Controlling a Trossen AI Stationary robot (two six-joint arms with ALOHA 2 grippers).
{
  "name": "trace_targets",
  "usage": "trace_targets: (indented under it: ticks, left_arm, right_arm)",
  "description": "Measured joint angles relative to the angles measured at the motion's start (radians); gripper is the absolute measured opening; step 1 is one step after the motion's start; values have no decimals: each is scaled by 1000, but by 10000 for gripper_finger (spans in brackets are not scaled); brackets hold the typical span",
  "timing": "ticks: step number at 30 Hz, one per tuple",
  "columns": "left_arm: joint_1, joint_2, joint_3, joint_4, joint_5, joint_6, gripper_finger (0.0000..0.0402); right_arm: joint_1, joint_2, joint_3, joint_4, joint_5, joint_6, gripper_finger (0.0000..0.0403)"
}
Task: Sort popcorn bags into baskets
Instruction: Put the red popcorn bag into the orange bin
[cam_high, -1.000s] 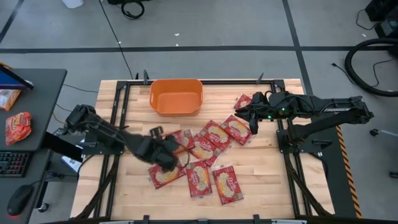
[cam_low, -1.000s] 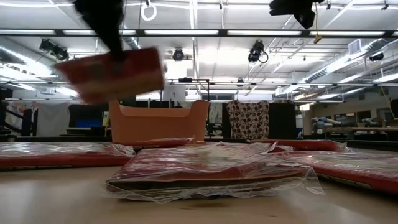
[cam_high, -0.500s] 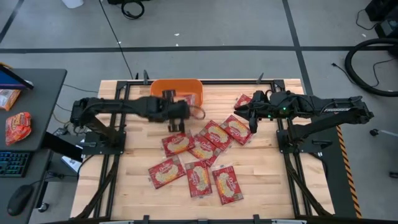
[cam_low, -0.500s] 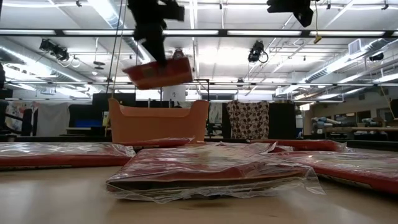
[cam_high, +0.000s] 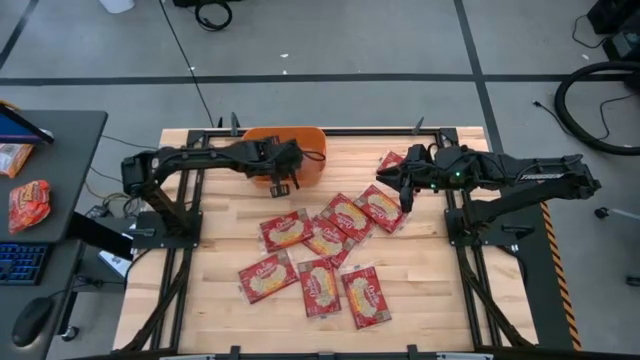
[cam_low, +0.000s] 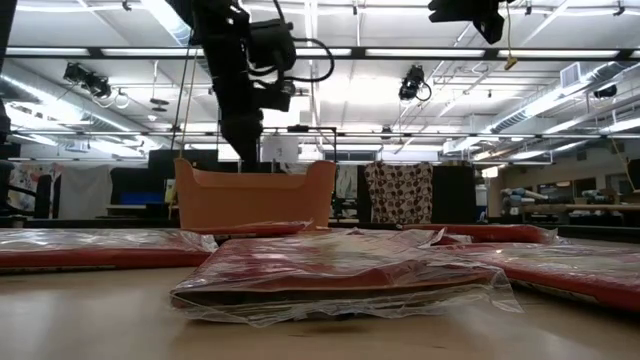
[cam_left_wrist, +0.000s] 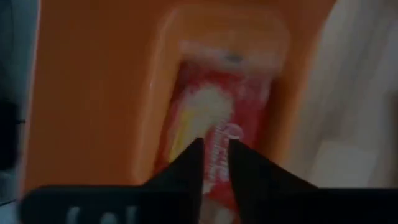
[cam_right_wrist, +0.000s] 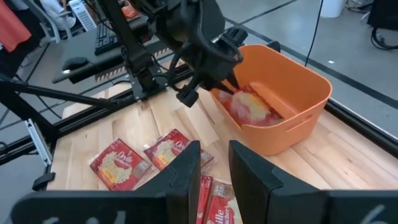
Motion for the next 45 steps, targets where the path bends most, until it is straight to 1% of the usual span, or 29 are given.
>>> trace_targets:
  ticks: [3,5,6,8,10,12,16,18,21,23,26,31,34,38,41,45]
  left_arm:
    - [-27,-5,13,-48,28,-51,132]
    - [-60,-9,36,-35,41,-85,160]
    - [-75,-16,46,-38,68,-112,171]
    - [-115,-20,74,-19,157,-185,189]
    - [-159,-19,89,-21,247,-258,197]
    - [-210,-18,88,-19,312,-303,197]
    - [-330,-18,81,8,322,-407,198]
    - [-393,-18,81,9,284,-424,201]
    - [-475,-9,81,6,145,-470,205]
    - [-512,8,81,-3,76,-522,209]
    - [-555,55,80,4,9,-595,218]
    - [-606,129,80,-5,-9,-681,258]
    - [-623,168,80,-16,-13,-682,280]
    - [-637,230,80,-42,-47,-662,285]
    - [-638,271,80,-47,-53,-664,285]
    - [-636,312,80,-96,-96,-724,286]
  right_arm:
    - [-2,0,0,2,0,-1,89]
    - [-5,0,0,2,-2,-8,89]
    - [-6,0,0,1,-7,-8,89]
    - [-9,0,0,1,-8,-11,89]
    - [-10,0,0,1,-8,-11,89]
    - [-12,0,0,1,-8,-11,89]
    - [-12,0,0,-2,-19,-11,89]
    - [-12,0,0,-1,-33,-13,89]
    - [-12,0,0,-1,-36,-28,89]
    - [-12,0,0,-1,-38,-30,89]
    - [-12,0,0,-1,-38,-29,89]
    - [-11,0,0,0,-61,-27,89]
    - [-11,0,0,0,-65,-28,89]
    - [-11,0,0,-1,-65,-27,89]
    - [-11,0,0,0,-66,-26,89]
    - [-11,0,0,1,-67,-26,89]
